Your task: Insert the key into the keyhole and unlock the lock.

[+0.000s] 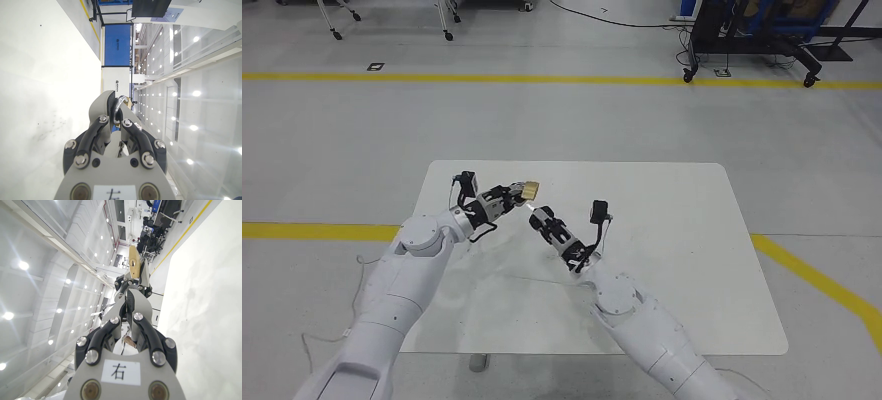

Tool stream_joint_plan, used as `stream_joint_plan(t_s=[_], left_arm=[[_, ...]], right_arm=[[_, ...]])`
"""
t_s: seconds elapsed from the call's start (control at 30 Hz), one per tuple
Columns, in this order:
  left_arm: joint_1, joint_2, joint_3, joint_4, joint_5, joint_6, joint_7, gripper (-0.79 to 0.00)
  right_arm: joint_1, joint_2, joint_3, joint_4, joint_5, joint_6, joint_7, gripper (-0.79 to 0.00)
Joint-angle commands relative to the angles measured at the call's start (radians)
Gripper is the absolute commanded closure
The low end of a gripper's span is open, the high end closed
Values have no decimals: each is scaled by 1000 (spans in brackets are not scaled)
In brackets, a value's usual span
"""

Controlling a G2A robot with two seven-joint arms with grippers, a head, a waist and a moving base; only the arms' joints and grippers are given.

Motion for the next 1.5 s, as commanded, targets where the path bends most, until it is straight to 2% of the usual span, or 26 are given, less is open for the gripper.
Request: stream_joint_plan(t_s=[0.0,0.23,0.63,1.47], left_arm=[[1,1,-9,1,-18,-1,-27,0],[0,3,-14,3,-16,-19,-88,0],[1,4,-4,-8,51,-85,-99,0],[8,2,8,-23,115,-106,-90,0]], right_arm=[[-17,7,26,-19,-15,-3,4,0],[-30,18,65,-53,-69,18,36,0],[-49,24,89,-97,-121,71,62,0],[-41,17,97,-97,-146,140,68,0]])
